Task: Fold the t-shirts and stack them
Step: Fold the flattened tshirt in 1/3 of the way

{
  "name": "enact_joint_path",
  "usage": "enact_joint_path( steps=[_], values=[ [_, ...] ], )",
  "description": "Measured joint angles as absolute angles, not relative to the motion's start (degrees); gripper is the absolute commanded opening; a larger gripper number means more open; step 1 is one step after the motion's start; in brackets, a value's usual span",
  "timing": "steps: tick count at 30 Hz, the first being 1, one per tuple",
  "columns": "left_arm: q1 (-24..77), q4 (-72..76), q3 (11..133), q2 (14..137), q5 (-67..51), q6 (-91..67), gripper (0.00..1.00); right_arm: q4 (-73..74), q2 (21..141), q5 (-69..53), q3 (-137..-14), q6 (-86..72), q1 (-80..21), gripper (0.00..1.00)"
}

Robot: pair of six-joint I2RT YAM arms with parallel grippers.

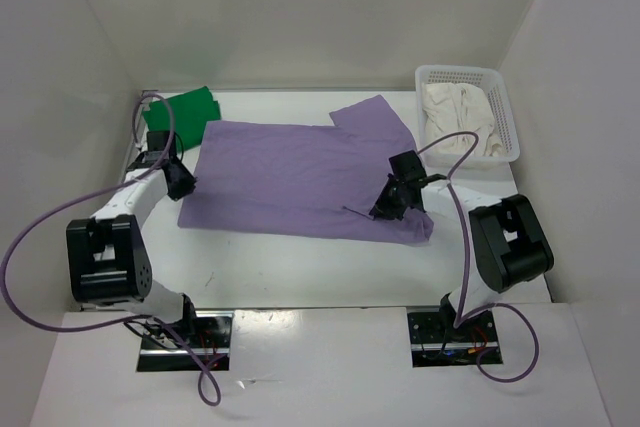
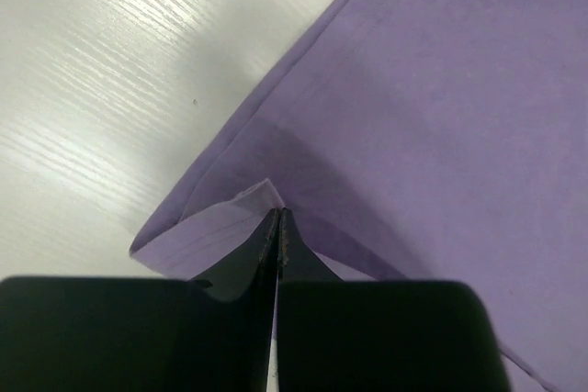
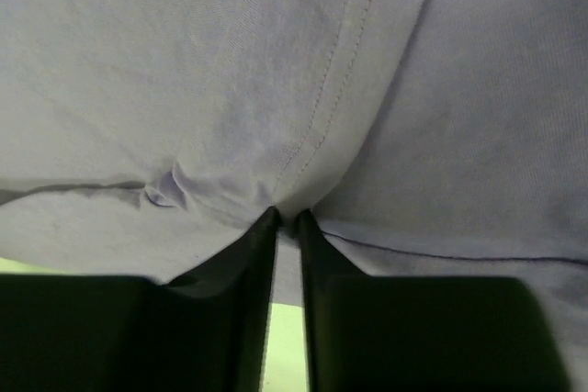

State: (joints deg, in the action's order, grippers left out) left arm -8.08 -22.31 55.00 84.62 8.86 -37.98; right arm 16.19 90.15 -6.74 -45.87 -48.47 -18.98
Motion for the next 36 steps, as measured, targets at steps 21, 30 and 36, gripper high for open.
enact_joint_path(
  steps=[21, 30, 36],
  values=[
    [-8.05, -18.41, 57.49, 92.44, 9.23, -40.75, 0.0, 17.5, 97.8, -4.69, -64.6, -47.31, -19.0, 0.01],
    [-8.05, -16.95, 58.33, 94.28, 10.24, -40.97, 0.11, 18.5, 110.04, -3.84, -75.77, -44.86, -19.0, 0.11],
    [-8.05, -15.79, 58.98, 95.29, 10.79, -40.99, 0.3, 20.14, 112.84, -3.46, -79.85, -43.72, -19.0, 0.25]
  ],
)
